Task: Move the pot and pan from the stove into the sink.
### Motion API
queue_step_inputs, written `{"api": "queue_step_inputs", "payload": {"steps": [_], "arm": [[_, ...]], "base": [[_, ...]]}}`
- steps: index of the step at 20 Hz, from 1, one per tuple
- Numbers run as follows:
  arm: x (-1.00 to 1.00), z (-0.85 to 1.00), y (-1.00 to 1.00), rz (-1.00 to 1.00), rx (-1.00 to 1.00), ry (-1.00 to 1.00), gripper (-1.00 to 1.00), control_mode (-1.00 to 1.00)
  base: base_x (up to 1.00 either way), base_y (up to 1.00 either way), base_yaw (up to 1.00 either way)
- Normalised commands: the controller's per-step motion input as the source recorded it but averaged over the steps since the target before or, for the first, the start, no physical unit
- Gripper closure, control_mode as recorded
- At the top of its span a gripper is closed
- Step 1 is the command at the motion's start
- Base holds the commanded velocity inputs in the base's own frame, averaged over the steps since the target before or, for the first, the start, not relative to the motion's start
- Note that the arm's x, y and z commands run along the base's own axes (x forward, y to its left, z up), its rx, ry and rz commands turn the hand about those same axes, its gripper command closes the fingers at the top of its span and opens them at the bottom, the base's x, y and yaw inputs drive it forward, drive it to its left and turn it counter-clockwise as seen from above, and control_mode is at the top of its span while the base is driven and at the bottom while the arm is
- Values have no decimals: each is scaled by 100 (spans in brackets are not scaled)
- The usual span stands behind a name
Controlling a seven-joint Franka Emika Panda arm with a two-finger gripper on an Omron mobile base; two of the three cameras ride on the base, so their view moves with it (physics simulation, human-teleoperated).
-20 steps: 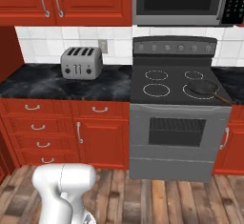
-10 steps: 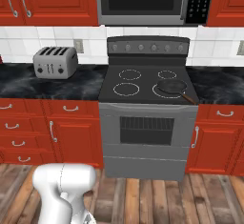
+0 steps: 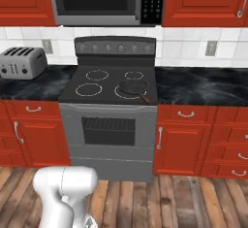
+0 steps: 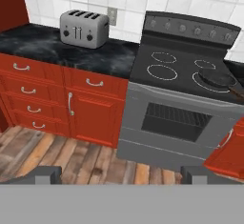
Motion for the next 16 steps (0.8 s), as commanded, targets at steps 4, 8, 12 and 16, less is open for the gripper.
{"api": "queue_step_inputs", "payload": {"steps": [4, 8, 12, 16], "arm": [[0, 0, 0, 0, 0, 0, -100, 100], [0, 0, 0, 0, 0, 0, -100, 100], [0, 0, 0, 0, 0, 0, -100, 100], [0, 0, 0, 0, 0, 0, -100, 100]], "base": [[-1, -87, 0], [0, -81, 0], [-1, -76, 0], [-6, -62, 0]]}}
